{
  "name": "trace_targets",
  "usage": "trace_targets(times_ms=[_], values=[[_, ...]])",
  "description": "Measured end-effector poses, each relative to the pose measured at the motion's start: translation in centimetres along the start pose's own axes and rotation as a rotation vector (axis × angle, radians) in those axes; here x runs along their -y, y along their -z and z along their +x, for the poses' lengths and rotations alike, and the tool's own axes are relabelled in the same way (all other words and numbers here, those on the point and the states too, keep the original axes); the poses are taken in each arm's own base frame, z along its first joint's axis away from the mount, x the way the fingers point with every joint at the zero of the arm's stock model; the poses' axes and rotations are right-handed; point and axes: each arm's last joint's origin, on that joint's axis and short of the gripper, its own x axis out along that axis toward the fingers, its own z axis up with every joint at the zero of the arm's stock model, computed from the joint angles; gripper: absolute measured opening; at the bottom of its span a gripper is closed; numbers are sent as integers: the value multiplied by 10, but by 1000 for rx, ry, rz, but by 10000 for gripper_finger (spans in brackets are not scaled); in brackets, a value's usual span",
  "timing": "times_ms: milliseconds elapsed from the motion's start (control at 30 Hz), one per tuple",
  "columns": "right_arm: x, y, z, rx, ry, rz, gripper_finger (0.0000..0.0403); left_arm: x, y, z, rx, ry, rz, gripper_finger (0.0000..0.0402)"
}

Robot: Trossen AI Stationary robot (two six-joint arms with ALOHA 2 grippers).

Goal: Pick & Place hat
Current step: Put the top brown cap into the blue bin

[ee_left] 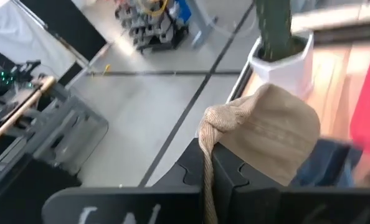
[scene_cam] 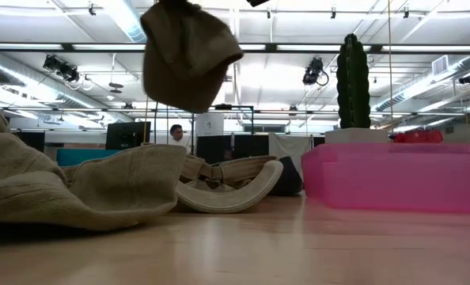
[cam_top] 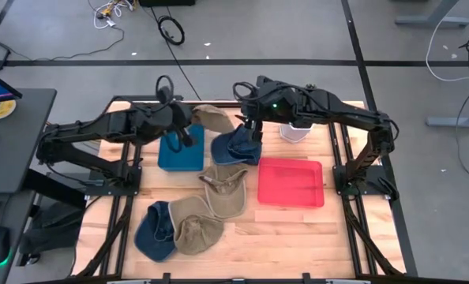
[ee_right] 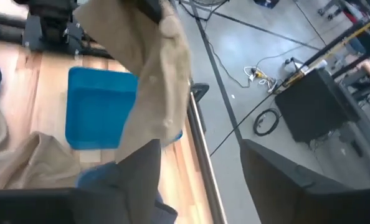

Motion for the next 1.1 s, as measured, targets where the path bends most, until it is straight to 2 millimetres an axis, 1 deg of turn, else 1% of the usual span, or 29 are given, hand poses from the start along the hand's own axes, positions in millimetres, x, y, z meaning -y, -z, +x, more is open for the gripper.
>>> trace_targets(times_ms=[100,233,333,500,633,833,967,1100], values=[[1,1,-2,-6,0,25,240,-5,6,-7,-27,0,29,4],[1,1,-2,-11,-2,39,242,-11,15,-15,-36,11,37,4],[1,2,-2,-17,-3,58,237,-11,27,-19,-28,27,19,4],[0,3,-2,-25,-8,83,231,-7,54,-22,22,40,-3,4],[0,3,-2,-20,-27,111,228,-5,78,-21,98,18,29,4],[-1,2,-2,-15,-39,160,228,-8,110,-15,215,21,24,4],[-1,2,-2,-11,-39,199,228,-11,133,-7,182,11,16,4],[-1,2,-2,-11,-40,235,228,-14,147,0,170,15,3,4]])
